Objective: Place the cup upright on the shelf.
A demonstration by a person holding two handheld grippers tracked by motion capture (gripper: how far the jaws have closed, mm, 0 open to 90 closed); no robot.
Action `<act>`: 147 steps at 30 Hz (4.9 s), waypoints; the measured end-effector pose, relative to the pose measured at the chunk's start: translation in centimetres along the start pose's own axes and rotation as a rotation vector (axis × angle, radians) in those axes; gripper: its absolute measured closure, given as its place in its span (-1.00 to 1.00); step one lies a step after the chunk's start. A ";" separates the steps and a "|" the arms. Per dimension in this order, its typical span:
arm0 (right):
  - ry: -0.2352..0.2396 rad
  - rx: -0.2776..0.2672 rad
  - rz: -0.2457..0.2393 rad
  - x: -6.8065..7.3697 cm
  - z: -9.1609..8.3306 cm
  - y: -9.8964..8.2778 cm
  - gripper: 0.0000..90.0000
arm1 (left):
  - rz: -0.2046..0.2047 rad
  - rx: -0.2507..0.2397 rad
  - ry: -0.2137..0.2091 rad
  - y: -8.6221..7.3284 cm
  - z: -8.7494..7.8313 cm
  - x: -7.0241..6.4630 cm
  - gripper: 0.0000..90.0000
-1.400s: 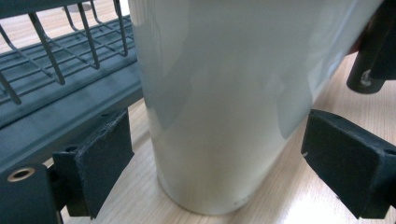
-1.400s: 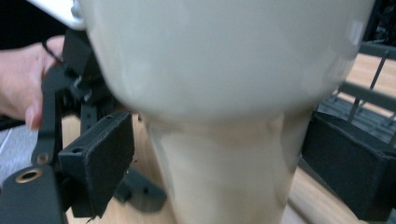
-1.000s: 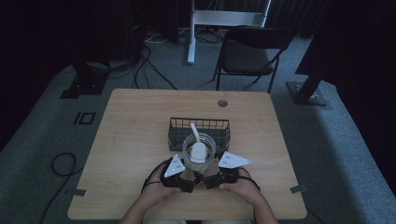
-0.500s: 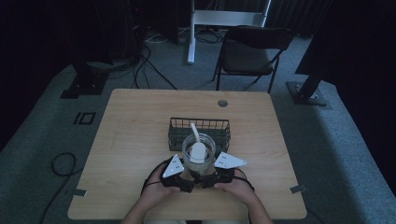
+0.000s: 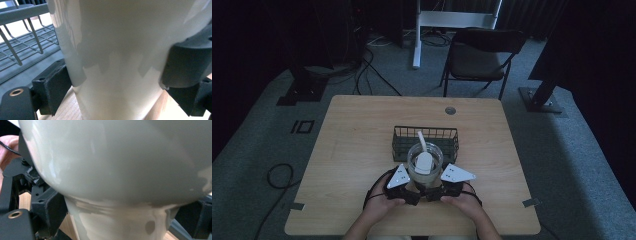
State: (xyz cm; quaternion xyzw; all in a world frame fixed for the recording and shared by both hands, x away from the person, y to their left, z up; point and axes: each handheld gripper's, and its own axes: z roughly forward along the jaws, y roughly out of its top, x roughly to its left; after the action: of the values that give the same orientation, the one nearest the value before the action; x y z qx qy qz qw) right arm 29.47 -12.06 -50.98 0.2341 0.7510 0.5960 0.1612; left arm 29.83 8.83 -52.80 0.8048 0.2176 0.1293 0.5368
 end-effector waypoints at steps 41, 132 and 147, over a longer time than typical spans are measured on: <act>-0.042 -0.139 -0.084 -6.3 2.0 11.6 -0.80 | 0.069 -0.007 0.010 13.6 -0.7 7.7 -0.75; -0.099 -0.044 -0.016 -10.4 4.7 5.9 -0.80 | -0.031 0.031 0.057 8.0 4.4 11.3 -0.76; -0.129 -0.072 0.001 -10.3 1.8 6.0 -0.80 | -0.079 -0.042 0.086 8.2 3.5 10.5 -0.76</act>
State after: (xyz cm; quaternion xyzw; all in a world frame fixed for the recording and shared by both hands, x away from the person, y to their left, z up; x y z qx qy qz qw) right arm 40.00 -15.11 -46.01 0.2664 0.7172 0.6063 0.2170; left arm 42.27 8.47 -46.90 0.7779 0.2696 0.1471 0.5482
